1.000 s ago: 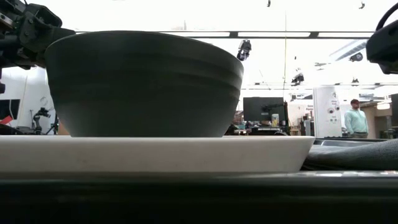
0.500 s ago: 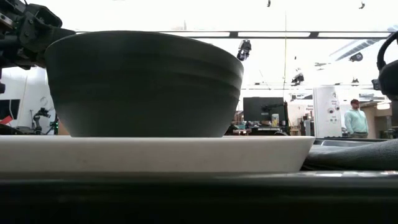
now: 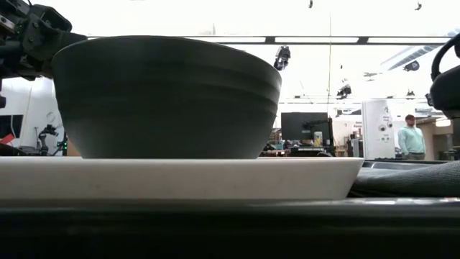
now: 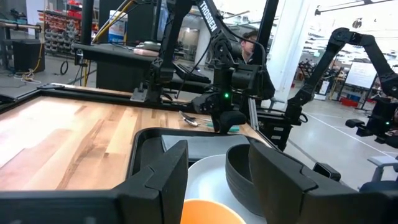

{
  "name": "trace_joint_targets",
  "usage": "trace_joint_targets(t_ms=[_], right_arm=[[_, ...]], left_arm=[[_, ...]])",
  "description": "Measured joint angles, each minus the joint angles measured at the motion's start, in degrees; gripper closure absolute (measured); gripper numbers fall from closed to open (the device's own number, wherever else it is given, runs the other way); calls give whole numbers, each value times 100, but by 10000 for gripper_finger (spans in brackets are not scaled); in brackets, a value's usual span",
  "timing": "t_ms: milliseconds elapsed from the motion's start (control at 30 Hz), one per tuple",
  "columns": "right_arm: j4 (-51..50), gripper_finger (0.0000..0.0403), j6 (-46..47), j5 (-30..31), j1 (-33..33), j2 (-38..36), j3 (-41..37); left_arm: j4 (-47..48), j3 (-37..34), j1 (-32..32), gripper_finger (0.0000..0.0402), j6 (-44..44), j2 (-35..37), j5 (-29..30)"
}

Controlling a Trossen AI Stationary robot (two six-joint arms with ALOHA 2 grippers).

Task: Set up tray
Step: Put the green knife on the gray napkin on the black tray

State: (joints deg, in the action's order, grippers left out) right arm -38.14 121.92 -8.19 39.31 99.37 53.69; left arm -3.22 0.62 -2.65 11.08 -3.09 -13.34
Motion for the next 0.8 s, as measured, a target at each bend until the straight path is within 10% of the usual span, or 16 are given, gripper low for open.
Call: trace_joint_targets(t_ms=[800], right_arm=[[1,381,-81,2,0,-4,-11]], left_arm=[[1,0,1,251,0,0,0]])
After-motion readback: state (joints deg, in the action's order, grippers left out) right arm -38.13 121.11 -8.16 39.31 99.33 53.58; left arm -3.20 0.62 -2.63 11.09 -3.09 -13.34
